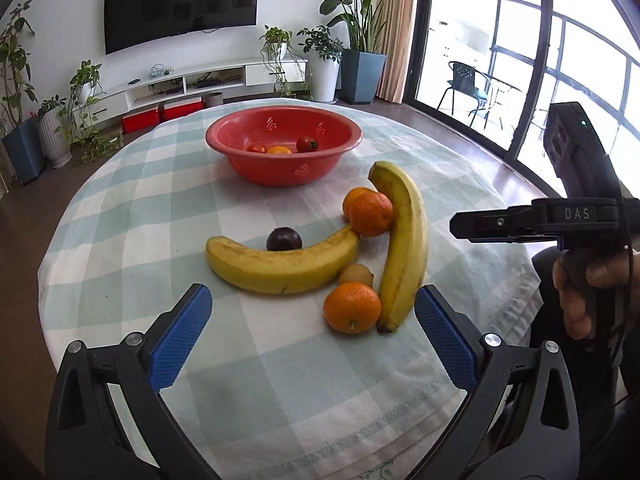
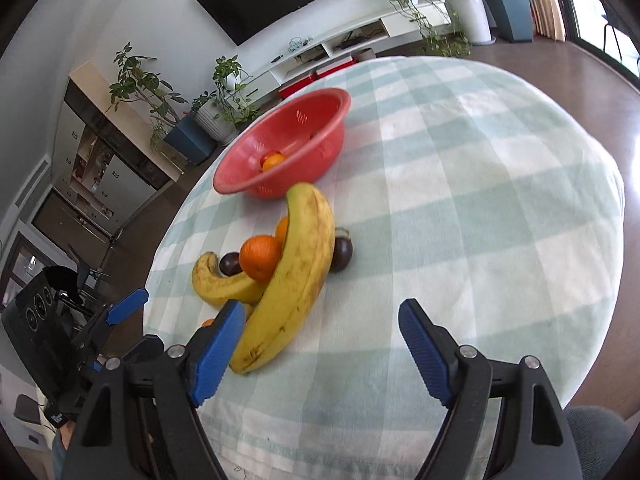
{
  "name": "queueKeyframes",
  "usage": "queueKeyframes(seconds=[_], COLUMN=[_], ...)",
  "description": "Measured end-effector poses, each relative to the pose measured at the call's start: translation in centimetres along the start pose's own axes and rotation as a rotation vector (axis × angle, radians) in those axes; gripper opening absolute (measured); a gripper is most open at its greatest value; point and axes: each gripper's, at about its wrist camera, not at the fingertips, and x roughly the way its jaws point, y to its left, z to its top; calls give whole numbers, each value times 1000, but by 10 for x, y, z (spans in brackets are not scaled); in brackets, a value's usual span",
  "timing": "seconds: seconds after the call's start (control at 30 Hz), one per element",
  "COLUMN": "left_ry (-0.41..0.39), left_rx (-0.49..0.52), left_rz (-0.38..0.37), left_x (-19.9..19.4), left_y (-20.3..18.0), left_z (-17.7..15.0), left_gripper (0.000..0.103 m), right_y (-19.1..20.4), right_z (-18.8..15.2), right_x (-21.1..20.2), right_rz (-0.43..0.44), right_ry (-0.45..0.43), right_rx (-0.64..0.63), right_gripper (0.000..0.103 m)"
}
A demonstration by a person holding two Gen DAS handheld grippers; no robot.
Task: Organize fruits
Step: 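Move both open tools back toward the fruit pile, then close the right tool around the middle of a yellow banana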
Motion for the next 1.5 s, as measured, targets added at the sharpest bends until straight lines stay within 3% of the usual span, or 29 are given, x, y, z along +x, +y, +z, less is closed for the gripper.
queueKeyframes(seconds=[0.2,0.5,1.17,1.5], left_ry=[45,44,62,74], left_rx=[-27,-53,-74,-75], left_rz=[-19,-22,-38,-38], left_x=[2,3,12,16], left_y=[-9,1,8,8], left_z=[-13,-8,-13,-16], left_gripper=[103,103,103,103], right_y=[5,-2,-2,-22], right_z=[-2,7,23,23], right_x=[8,32,62,64], right_rz=[48,117,168,237], right_ry=[17,89,165,165], right_rx=[8,87,102,190], right_gripper=[80,75,45,41])
